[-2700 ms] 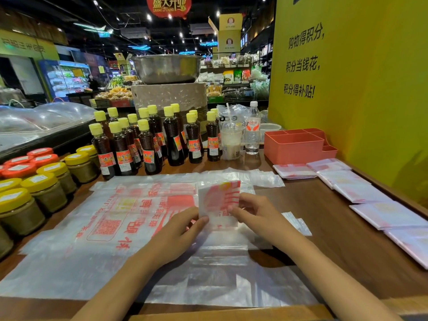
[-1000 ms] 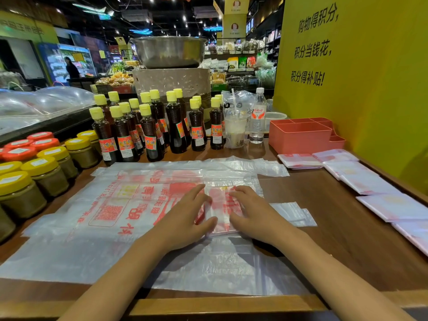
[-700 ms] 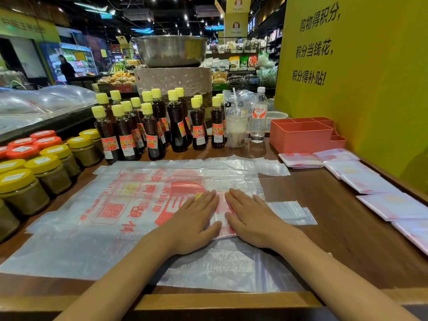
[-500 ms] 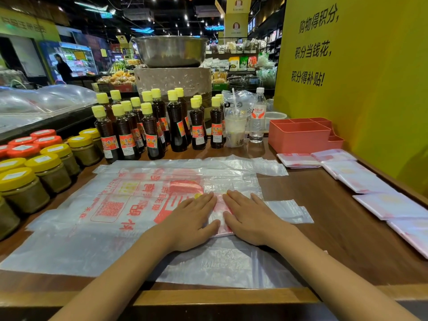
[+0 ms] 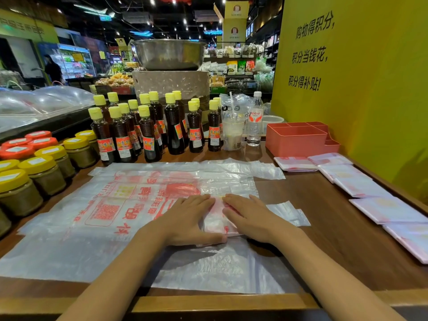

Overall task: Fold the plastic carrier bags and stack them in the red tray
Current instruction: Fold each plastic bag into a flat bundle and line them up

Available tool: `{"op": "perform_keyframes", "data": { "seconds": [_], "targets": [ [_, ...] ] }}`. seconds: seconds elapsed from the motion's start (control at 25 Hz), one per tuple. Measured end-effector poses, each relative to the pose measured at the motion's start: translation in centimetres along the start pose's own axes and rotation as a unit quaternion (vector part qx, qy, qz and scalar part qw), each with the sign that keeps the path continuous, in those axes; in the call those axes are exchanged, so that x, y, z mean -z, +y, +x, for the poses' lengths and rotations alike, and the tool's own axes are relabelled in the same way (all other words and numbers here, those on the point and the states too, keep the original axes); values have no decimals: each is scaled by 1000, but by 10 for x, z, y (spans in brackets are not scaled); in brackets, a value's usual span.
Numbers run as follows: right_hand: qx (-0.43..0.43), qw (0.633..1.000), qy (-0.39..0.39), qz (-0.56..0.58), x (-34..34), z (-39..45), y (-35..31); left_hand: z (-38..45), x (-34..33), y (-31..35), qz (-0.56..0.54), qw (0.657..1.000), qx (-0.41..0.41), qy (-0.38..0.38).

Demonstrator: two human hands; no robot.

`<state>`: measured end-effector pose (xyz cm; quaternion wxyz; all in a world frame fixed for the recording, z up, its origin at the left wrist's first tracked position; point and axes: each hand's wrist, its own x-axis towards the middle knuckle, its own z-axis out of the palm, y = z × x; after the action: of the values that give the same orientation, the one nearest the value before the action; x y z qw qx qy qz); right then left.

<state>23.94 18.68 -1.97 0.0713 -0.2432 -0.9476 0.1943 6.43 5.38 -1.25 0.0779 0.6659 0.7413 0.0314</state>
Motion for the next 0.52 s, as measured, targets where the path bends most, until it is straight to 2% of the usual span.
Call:
{"op": "perform_keyframes", "data": {
  "seconds": [0.12,0.24,0.52],
  "targets": [
    [-29,992,26,119,13,-2,15,-2,1,-6,-39,998,-17,37],
    [-24,993,46,103,15,-4,21,-5,4,-11,-100,992,-18,77],
    [-5,989,48,137,19,-6,6,-9,7,1,-100,988,-25,113]
  ]
}}
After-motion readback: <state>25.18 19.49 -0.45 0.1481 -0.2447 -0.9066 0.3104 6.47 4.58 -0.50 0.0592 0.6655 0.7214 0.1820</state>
